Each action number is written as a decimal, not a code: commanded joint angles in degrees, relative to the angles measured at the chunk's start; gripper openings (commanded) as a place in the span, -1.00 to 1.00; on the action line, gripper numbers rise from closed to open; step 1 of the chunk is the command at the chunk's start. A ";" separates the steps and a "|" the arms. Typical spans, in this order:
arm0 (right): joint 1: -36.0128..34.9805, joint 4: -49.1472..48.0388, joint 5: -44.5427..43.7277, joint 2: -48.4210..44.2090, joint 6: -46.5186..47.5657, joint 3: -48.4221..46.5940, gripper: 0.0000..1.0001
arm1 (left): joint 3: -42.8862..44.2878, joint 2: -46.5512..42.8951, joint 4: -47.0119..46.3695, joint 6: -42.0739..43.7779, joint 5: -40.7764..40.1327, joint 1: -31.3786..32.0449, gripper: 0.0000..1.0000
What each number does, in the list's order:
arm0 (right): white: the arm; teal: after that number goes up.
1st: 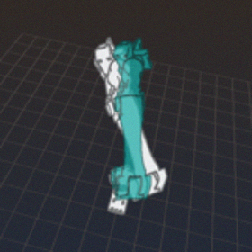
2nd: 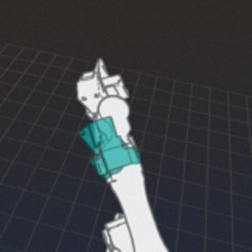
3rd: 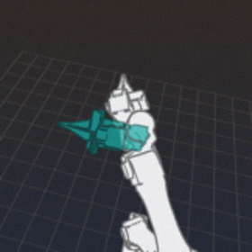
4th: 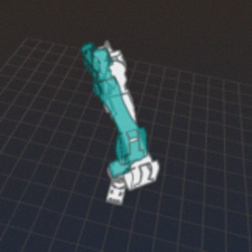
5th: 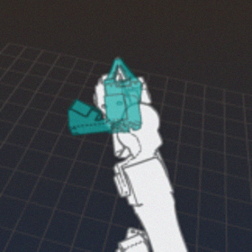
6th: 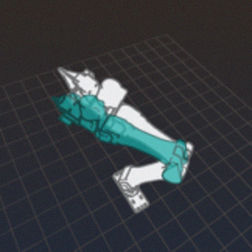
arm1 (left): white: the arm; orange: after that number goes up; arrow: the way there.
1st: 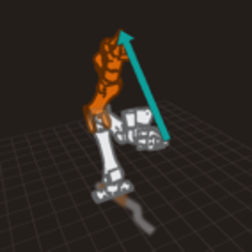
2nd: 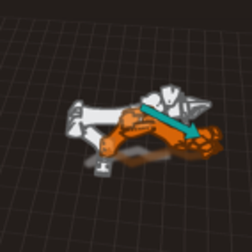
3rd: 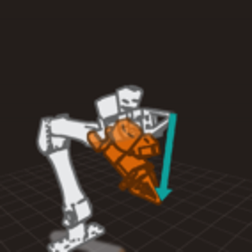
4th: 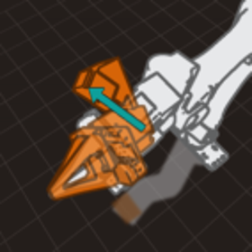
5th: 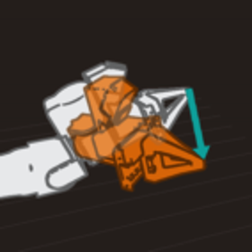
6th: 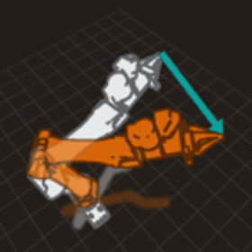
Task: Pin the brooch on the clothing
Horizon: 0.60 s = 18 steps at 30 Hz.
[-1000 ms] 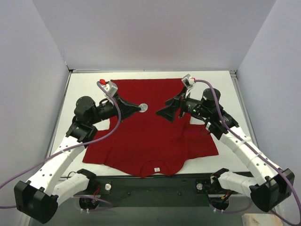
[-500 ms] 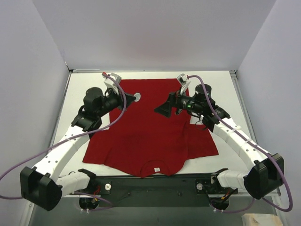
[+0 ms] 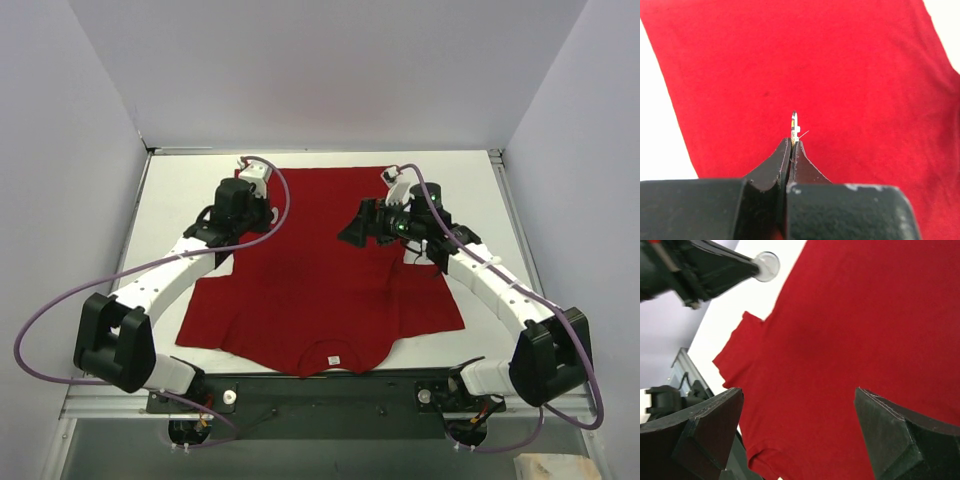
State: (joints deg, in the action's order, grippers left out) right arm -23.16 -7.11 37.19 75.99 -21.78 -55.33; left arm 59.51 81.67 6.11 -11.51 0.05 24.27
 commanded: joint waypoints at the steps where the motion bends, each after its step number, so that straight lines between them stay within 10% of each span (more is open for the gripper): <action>1: 0.13 0.96 -3.88 0.74 -0.72 1.10 1.00 | -1.05 -2.65 3.90 -0.27 -5.32 0.95 -1.00; 18: -0.40 4.75 -10.12 3.12 -2.39 1.36 1.00 | -7.65 -2.22 12.35 -1.85 -31.95 16.58 -1.00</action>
State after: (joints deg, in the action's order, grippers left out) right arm -23.29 -2.52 29.02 78.94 -23.00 -53.98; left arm 52.71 78.15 16.73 -12.12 -24.29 37.63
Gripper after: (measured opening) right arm 0.999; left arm 0.025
